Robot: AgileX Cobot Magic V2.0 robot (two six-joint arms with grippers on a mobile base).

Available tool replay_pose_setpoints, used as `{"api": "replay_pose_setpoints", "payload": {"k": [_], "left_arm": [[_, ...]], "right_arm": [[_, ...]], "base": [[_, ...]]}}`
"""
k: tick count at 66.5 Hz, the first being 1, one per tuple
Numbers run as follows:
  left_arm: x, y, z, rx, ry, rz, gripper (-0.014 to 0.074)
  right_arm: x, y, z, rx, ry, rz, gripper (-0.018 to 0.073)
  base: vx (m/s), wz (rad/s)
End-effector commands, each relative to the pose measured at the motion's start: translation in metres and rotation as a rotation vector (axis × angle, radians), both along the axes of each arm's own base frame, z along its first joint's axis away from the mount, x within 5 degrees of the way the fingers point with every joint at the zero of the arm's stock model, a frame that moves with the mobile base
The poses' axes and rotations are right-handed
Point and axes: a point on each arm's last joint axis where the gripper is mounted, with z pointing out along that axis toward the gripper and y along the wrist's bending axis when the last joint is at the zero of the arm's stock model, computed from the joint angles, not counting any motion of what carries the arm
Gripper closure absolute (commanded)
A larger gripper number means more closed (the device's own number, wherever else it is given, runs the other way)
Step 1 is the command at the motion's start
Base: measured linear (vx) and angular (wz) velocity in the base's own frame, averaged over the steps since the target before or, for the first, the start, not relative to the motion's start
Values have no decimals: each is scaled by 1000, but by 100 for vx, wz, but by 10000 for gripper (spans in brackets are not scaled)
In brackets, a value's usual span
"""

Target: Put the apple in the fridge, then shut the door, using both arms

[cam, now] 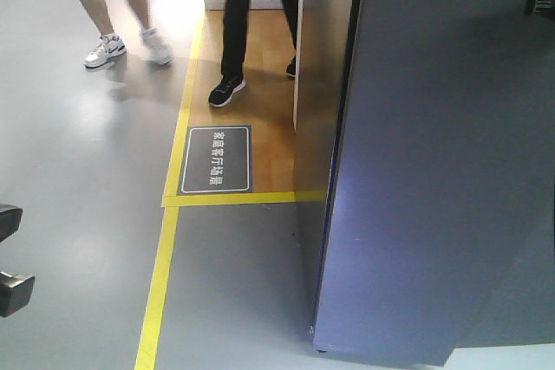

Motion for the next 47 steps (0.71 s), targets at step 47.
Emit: {"api": "replay_pose_setpoints", "payload": {"k": [47], "left_arm": [[2, -1, 12, -30, -71, -11, 603]], "right_arm": [[5, -3, 19, -26, -106, -11, 562]], "base": [[0, 0]]}}
